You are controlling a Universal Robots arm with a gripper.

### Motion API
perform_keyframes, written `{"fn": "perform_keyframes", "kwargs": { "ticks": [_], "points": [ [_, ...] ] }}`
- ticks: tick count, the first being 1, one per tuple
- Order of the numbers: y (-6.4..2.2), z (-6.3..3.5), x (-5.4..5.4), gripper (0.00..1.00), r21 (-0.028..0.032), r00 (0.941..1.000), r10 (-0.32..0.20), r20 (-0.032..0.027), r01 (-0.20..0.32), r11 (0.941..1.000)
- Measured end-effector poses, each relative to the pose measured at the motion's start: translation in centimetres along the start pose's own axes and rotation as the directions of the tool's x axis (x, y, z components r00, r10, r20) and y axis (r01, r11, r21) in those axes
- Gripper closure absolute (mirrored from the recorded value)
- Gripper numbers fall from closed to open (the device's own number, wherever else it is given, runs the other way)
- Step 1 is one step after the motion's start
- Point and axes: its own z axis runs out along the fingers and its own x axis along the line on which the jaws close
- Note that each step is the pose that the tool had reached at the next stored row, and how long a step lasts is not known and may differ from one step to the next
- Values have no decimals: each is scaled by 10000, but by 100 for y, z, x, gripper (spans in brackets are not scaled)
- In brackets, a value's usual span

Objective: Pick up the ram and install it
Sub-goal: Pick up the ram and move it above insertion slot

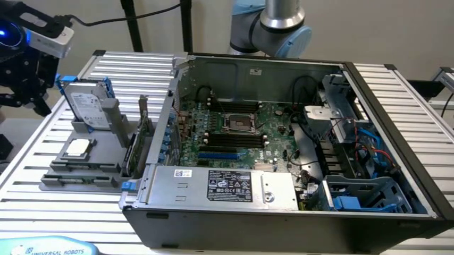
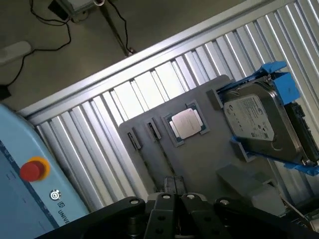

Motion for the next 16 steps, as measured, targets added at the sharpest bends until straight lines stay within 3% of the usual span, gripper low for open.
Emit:
{"fn": "perform_keyframes", "kwargs": {
  "ticks": [4,8,12,16],
  "points": [
    [-1,5,0,89,-14,9972,-741,-35,741,9973],
    [0,12,0,89,-31,9894,-1453,-70,1453,9894],
    [-1,21,0,89,-51,9760,-2175,-103,2174,9761],
    [-2,36,0,89,-70,9573,-2886,-133,2886,9574]
  ]
}}
